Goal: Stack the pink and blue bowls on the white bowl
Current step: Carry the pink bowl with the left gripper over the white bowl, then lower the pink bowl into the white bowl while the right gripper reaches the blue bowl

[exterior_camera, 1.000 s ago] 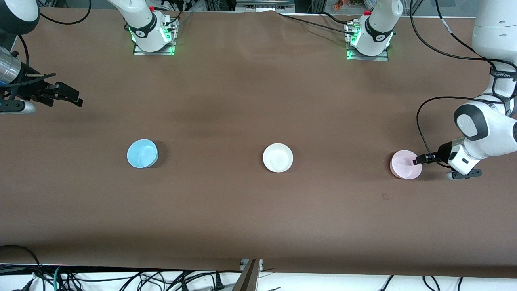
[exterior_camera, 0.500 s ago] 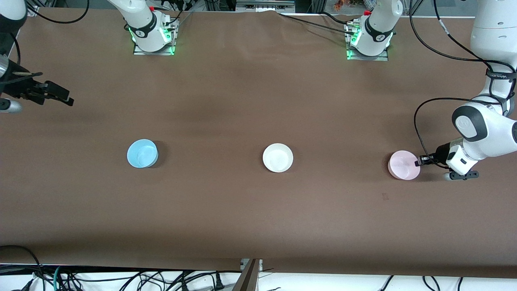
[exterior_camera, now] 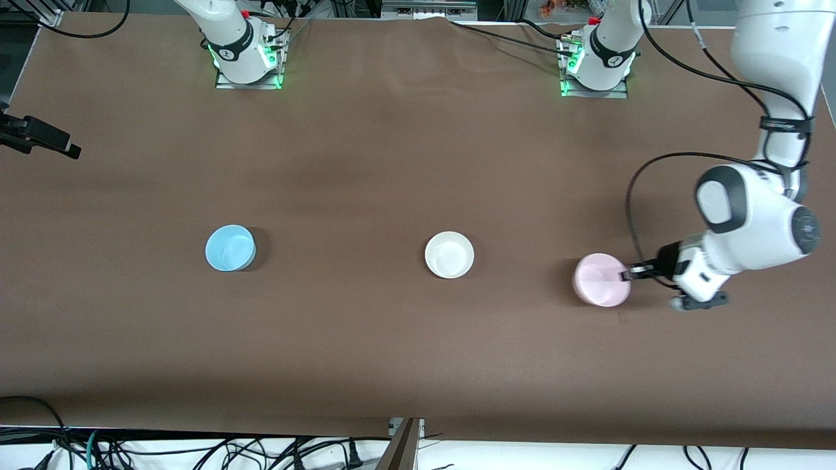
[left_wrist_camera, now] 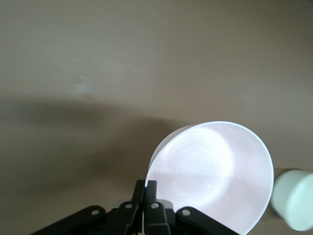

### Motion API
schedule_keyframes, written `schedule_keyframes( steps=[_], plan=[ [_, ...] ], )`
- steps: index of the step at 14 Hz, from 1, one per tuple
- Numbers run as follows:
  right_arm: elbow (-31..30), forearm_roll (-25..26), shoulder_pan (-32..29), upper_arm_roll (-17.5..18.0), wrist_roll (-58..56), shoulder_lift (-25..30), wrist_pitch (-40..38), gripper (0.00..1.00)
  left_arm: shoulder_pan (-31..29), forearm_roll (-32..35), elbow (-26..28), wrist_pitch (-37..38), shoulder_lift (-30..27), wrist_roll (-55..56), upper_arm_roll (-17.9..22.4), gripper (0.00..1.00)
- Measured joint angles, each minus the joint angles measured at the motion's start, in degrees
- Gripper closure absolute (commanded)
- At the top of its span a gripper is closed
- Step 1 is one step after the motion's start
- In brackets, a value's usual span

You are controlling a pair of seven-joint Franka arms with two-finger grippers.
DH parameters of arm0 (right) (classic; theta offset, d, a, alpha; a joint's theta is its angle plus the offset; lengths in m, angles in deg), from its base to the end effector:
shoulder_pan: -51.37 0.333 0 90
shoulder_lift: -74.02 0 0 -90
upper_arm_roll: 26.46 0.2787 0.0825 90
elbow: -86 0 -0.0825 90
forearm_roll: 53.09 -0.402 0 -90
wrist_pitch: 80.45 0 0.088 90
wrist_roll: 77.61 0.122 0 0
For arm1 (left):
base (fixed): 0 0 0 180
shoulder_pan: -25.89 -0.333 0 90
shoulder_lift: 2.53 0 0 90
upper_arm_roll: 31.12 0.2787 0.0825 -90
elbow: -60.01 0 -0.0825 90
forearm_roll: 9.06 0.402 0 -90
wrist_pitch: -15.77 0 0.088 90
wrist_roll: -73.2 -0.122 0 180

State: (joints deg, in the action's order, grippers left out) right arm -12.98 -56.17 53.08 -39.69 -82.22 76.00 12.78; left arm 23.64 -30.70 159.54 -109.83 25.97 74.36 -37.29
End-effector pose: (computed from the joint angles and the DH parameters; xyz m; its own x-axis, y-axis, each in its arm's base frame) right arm 0.5515 -0.1074 0.5195 0.9906 -0.1224 -0.0616 -0.1265 -0.9897 -0.0664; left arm 0.6558 -0.0592 0.2356 0.9804 0.1751 -0.0901 0.1954 -0.9212 0.3366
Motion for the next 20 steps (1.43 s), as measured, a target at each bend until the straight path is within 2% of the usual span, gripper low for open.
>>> schedule_keyframes(
  steps=[2, 7, 10, 15, 17, 20],
  plan=[
    [1.01, 0.0, -0.01, -0.12, -2.4, -0.36, -0.12, 0.01, 3.28, 0.0, -0.64, -0.06, -0.02, 7.21, -3.22, 1.0],
    [1.64, 0.01, 0.02, -0.3, -3.62, -1.26, -0.26, 0.01, 12.83, 0.0, -1.93, -1.48, 0.98, 22.14, -7.21, 1.0],
    [2.08, 0.01, 0.23, 0.14, -3.62, -1.63, -0.27, 0.01, 14.67, 0.0, -1.94, -4.51, 3.22, 23.56, -10.3, 1.0],
    [2.47, 0.01, 0.36, 0.24, -3.62, -2.65, -0.24, 0.01, 17.27, 2.58, -1.97, -5.07, 5.27, 24.54, -10.54, 1.0],
    [2.36, -0.13, 0.79, 0.42, -3.62, -4.95, 1.04, 0.01, 17.25, 3.72, -2.0, -5.85, 5.81, 24.63, -10.4, 1.0],
    [2.18, -0.44, 4.02, 1.11, -2.04, -13.05, 8.32, 0.01, 17.22, 4.79, -2.04, -6.43, 6.7, 24.63, -10.28, 1.0]
  ],
)
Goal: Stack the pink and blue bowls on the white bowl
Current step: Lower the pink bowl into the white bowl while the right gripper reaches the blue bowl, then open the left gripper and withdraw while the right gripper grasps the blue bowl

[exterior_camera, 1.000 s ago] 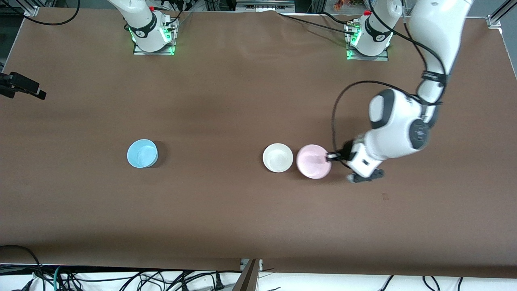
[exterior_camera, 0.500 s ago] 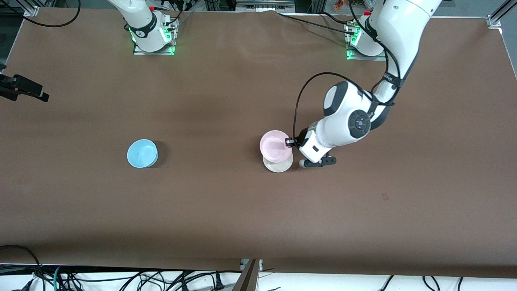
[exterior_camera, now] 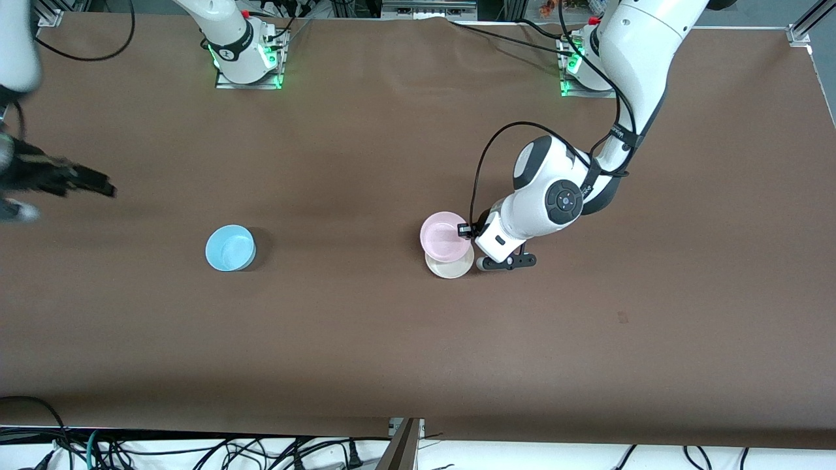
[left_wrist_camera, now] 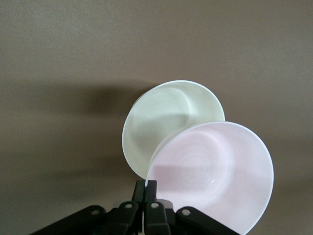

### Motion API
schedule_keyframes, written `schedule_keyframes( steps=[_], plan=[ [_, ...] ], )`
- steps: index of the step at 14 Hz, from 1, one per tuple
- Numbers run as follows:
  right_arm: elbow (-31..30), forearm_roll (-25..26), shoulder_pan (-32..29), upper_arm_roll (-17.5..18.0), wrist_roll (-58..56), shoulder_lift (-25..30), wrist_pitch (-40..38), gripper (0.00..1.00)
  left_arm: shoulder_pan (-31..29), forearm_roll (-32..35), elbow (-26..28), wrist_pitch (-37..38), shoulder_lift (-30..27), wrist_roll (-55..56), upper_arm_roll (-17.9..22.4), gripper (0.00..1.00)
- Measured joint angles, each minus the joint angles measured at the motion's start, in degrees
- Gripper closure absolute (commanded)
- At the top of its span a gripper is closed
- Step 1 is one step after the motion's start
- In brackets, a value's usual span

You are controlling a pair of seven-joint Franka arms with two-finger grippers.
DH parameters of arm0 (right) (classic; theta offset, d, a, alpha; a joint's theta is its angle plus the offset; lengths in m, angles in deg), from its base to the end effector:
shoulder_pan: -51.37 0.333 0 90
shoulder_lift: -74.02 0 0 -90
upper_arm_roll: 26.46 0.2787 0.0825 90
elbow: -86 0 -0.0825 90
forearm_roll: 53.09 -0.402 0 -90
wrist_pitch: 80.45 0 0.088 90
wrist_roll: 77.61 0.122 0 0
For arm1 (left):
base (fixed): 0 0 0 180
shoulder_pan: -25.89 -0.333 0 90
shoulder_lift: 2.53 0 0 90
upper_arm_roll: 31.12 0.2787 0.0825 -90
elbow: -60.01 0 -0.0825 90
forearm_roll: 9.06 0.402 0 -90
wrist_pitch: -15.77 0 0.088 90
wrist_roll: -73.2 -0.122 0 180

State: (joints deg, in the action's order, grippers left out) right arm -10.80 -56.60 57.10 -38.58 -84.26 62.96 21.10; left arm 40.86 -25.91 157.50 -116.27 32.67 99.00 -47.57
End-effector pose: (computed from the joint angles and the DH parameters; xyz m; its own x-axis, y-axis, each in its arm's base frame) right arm 0.6136 -0.0566 0.4174 0.9947 -0.0076 -0.1027 -0.0108 -0.9995 -0.0302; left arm 0.5732 -0.3481 0.1957 0.9727 0.1154 -0.2015 0.1757 -0.9331 0.3138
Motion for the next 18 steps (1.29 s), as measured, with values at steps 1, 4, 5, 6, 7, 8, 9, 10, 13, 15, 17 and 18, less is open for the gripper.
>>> schedule_keyframes(
  steps=[1, 4, 5, 6, 7, 8, 9, 10, 13, 15, 17, 18],
  plan=[
    [0.01, 0.0, 1.22, 0.14, 1.66, -2.84, 2.48, 0.01, 0.0, 0.15, -0.02, -0.2, 0.34, 0.0, 0.01, 1.0],
    [-0.17, -0.02, 3.22, 0.27, 3.6, -9.11, 8.05, 0.01, -0.08, 0.31, -0.07, -0.79, 0.99, -0.01, 0.1, 1.0],
    [-0.95, -0.11, 3.28, 0.32, 3.66, -10.49, 10.5, 0.01, -0.11, 0.31, -0.12, -0.93, 1.08, -0.01, 0.16, 1.0],
    [-2.45, -0.19, 3.27, 0.33, 3.66, -11.38, 13.46, 0.01, -0.13, 0.32, -0.18, -1.21, 1.18, -0.01, 0.24, 1.0],
    [-4.44, -0.19, 3.26, 0.32, 3.65, -11.84, 16.54, 0.01, -0.14, 0.32, -0.23, -1.49, 1.29, -0.03, 0.34, 1.0],
    [-6.59, -0.2, 3.23, 0.32, 3.65, -12.03, 19.35, 0.01, -0.17, 0.33, -0.36, -1.68, 1.41, -0.04, 0.42, 1.0],
    [-8.48, -0.2, 3.22, 0.32, 3.65, -12.04, 21.57, 0.01, -0.19, 0.34, -0.52, -1.75, 1.54, -0.04, 0.47, 1.0],
    [-10.17, -0.2, 3.21, 0.32, 3.65, -12.03, 23.37, 0.01, -0.19, 0.34, -0.64, -1.78, 1.69, -0.04, 0.53, 1.0],
    [-14.5, -0.4, 3.21, 0.32, 3.65, -11.95, 27.49, 0.01, -0.19, 0.35, -1.09, -1.86, 2.33, -0.04, 0.58, 1.0],
    [-17.07, -1.38, 3.21, 0.37, 3.65, -11.92, 31.19, 0.01, -0.2, 0.74, -1.2, -1.9, 2.49, -0.07, 0.63, 1.0],
    [-19.93, -2.47, 3.21, 1.17, 3.63, -11.97, 36.18, 0.01, -0.21, 2.24, -1.3, -2.32, 2.86, -0.06, 0.67, 1.0],
    [-21.62, -2.7, 3.23, 1.75, 3.64, -12.06, 38.9, 0.01, -0.21, 2.45, -1.32, -2.55, 3.11, -0.06, 0.69, 1.0]
  ],
)
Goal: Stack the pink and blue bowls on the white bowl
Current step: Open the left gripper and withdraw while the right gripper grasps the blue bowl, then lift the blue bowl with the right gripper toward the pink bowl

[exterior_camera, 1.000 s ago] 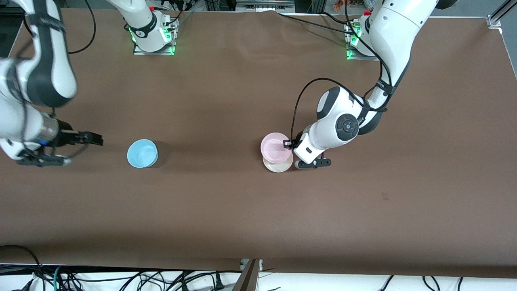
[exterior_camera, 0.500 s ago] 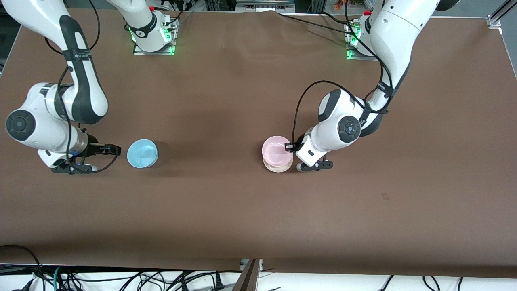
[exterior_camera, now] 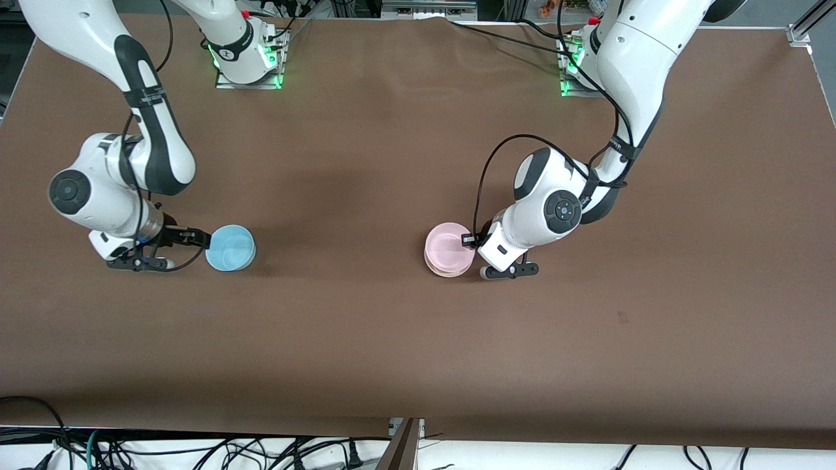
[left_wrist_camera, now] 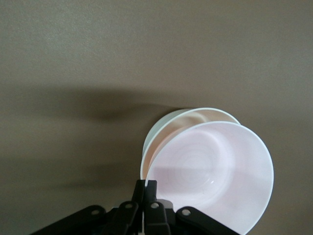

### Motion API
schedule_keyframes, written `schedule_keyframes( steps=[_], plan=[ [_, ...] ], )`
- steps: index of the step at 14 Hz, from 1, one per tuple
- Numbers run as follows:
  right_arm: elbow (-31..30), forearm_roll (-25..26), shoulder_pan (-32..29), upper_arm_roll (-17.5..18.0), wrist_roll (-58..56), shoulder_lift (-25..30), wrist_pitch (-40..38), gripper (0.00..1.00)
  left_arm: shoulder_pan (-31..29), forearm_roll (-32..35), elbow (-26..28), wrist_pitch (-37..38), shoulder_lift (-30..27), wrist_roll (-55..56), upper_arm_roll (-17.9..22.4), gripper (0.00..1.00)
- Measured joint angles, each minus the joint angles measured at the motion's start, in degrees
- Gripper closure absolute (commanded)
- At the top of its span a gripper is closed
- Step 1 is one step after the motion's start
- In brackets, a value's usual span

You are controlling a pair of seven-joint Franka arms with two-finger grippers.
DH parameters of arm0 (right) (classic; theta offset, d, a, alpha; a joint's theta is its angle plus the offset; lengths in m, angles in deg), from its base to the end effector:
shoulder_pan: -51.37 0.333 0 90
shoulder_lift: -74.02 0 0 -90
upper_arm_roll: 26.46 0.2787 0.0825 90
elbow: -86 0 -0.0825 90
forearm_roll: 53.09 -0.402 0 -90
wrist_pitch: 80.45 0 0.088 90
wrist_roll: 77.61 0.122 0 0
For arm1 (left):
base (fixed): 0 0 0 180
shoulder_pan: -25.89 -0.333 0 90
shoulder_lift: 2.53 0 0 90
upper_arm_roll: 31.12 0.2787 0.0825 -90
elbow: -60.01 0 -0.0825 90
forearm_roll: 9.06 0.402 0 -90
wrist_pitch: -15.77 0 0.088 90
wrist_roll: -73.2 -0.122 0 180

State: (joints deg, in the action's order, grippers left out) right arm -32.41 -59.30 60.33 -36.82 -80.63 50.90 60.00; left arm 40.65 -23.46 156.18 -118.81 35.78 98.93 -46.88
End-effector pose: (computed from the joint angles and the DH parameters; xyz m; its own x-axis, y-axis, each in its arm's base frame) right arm 0.5865 -0.0162 0.1737 0.9991 -0.0419 -0.0100 -0.0419 -0.9991 0.0021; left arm 0.5838 -0.3386 0.1723 0.9776 0.1230 -0.1708 0.1700 -0.9398 0.2964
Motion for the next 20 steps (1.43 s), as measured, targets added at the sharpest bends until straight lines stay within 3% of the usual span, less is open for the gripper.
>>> schedule_keyframes(
  steps=[3, 4, 5, 6, 7, 11, 13, 15, 19, 20],
  plan=[
    [-3.36, -0.07, 0.02, 0.6, 0.01, -0.28, 3.85, 0.02, 0.0, 0.08, -0.22, -0.41, 0.59, 0.0, 0.01, 1.0],
    [-3.76, -0.08, -0.01, 0.6, 0.01, -0.28, 4.11, 0.03, -0.01, 0.08, -0.39, -0.42, 0.62, 0.0, 0.03, 0.96],
    [-3.94, -0.09, -0.01, 0.6, 0.01, -0.28, 4.17, 0.07, -0.02, 0.08, -0.51, -0.42, 0.64, 0.0, 0.04, 0.76],
    [-4.06, -0.1, -0.01, 0.6, 0.01, -0.28, 4.19, 0.1, -0.03, 0.08, -0.55, -0.42, 0.68, 0.0, 0.06, 0.32],
    [-4.18, -0.11, -0.02, 0.6, 0.01, -0.28, 4.22, 0.12, -0.07, 0.08, -0.56, -0.42, 0.72, 0.0, 0.09, 0.0],
    [-4.49, -0.16, -0.03, 0.6, 0.01, -0.29, 4.47, 0.21, -1.22, 0.08, -2.12, -0.44, 0.56, 0.1, 0.12, 0.0],
    [-5.05, -0.17, -0.03, 0.6, 0.01, -0.38, 5.64, 0.31, -2.6, 0.08, -4.21, 2.05, -0.53, 0.14, 0.25, 0.0],
    [-5.75, -0.18, -0.02, 0.67, 0.01, -0.62, 7.14, 0.49, -4.33, 0.09, -5.35, 6.64, -3.42, 0.15, 2.17, 0.0],
    [-5.95, -0.21, 0.02, 1.29, 0.06, -0.78, 7.78, 0.96, -9.73, 0.24, -6.03, 19.05, -12.81, 0.0, 11.14, 0.0],
    [-5.94, -0.23, 0.02, 1.32, 0.09, -0.78, 7.81, 1.0, -11.3, 0.28, -6.08, 21.95, -15.24, -0.04, 13.29, 0.0]
  ],
)
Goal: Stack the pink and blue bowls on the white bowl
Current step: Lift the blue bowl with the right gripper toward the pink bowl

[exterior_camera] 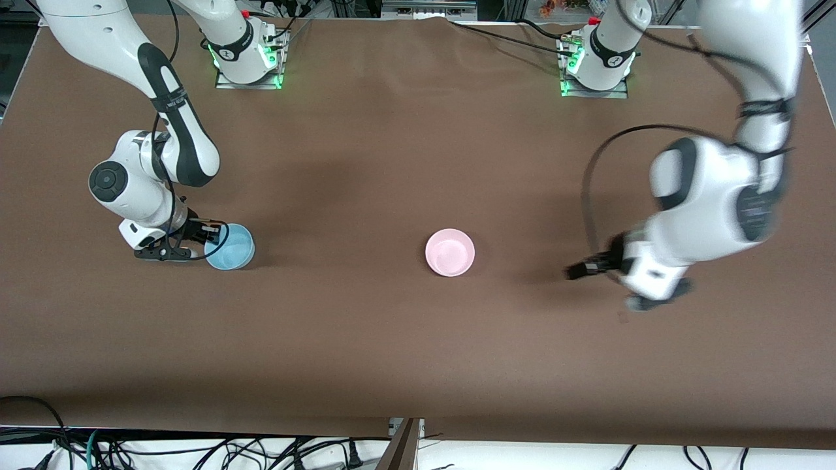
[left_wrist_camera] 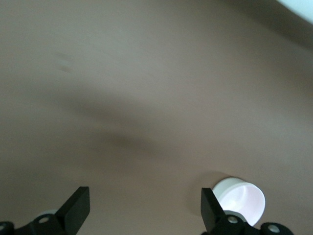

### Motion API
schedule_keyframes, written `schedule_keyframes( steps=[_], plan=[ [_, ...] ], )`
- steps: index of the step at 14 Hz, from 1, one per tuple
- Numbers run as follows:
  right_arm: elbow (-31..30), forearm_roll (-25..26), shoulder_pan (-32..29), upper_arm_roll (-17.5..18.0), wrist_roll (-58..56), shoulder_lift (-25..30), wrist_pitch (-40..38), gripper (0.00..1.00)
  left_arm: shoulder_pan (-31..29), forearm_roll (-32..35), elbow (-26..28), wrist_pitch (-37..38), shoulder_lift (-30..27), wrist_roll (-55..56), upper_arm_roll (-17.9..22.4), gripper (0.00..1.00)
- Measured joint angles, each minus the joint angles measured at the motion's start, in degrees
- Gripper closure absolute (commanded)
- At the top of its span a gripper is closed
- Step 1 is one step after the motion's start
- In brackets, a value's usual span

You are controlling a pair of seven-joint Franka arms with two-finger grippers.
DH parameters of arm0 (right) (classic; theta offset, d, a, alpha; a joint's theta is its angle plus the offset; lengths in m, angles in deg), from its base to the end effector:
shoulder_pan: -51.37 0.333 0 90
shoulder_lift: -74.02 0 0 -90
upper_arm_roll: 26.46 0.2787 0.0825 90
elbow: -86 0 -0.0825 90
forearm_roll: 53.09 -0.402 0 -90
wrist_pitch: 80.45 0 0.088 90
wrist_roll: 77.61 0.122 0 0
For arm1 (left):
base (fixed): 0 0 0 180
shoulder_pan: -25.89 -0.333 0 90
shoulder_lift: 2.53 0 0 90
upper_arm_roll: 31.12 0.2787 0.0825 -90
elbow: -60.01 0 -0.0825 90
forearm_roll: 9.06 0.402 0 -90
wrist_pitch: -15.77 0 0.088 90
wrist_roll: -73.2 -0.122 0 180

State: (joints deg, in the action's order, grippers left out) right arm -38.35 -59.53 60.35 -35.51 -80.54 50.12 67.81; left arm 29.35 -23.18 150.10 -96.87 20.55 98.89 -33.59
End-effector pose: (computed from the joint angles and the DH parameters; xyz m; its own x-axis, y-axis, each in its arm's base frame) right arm 0.5590 -0.0069 0.1370 0.9995 -0.0319 0.0078 -0.0320 -0.9995 0.0044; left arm 0.6697 -0.0862 0.3547 0.9014 0.4151 -0.1234 0.4325 -0.8774 0.2077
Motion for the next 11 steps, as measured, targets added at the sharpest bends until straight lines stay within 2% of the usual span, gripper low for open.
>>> schedule_keyframes(
  steps=[2, 6, 8, 11],
  plan=[
    [0.16, -0.2, 0.0, 0.2, 0.02, 0.41, 0.07, 1.0, -3.23, 0.22, -0.06, 7.36, -4.43, -2.2, 3.46, 0.0],
    [3.02, -0.21, 0.01, 1.59, 1.52, 2.8, -3.81, 1.0, -5.46, 4.26, -1.69, 18.26, -8.99, -16.1, 9.64, 0.0],
    [8.36, -0.21, 0.04, 3.51, 5.72, 3.35, -10.38, 1.0, -5.58, 9.16, -3.75, 22.11, -10.43, -18.03, 9.49, 0.0],
    [17.52, -0.21, 1.62, 6.56, 13.97, 3.67, -20.47, 1.0, -5.27, 11.58, -5.19, 25.4, -13.31, -18.15, 6.96, 0.0]
  ],
)
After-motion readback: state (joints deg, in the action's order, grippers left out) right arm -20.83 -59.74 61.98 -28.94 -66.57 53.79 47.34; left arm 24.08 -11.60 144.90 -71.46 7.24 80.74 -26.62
